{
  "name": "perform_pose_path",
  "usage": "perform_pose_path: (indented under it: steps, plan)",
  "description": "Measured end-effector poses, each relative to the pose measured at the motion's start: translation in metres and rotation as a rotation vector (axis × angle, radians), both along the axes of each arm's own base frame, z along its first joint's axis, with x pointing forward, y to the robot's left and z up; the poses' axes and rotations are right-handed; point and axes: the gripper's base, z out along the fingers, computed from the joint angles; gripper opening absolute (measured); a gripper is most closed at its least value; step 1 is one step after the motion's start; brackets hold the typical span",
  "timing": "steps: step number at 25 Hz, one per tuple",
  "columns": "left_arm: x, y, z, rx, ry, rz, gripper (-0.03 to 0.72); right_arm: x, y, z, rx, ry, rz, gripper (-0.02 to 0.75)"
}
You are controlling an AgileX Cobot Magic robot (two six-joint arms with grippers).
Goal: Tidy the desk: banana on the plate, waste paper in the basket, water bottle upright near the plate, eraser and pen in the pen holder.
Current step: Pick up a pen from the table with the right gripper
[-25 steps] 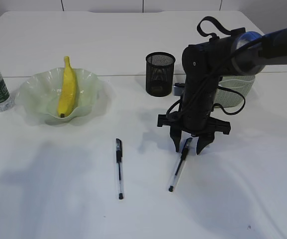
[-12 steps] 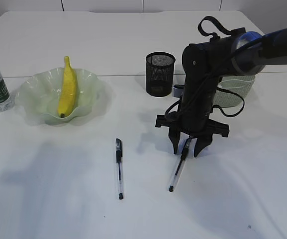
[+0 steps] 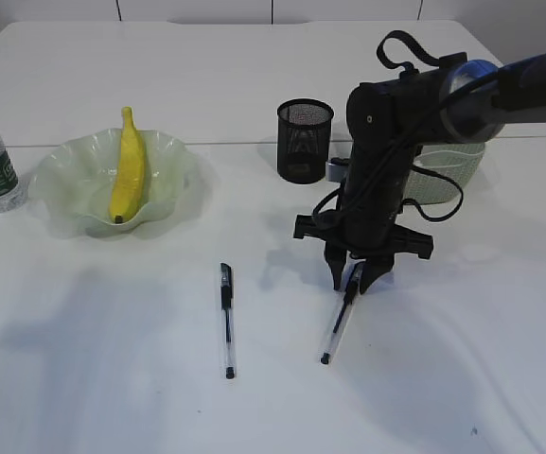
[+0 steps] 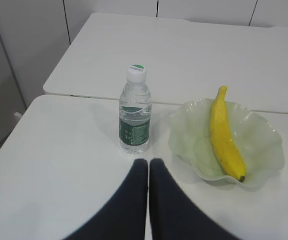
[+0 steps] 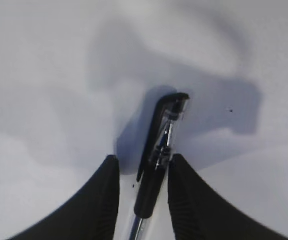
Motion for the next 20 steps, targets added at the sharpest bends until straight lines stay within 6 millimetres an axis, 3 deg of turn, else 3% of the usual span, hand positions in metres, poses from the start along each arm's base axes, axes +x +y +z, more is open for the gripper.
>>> perform_pose_path:
  steps: [20]
  plan:
    - [0.0000,0.0003,0.0001,0.017,0.001,-0.001,-0.024,0.0014,-0.0015,-0.0075,-0.026,0.007,0.012,0.244]
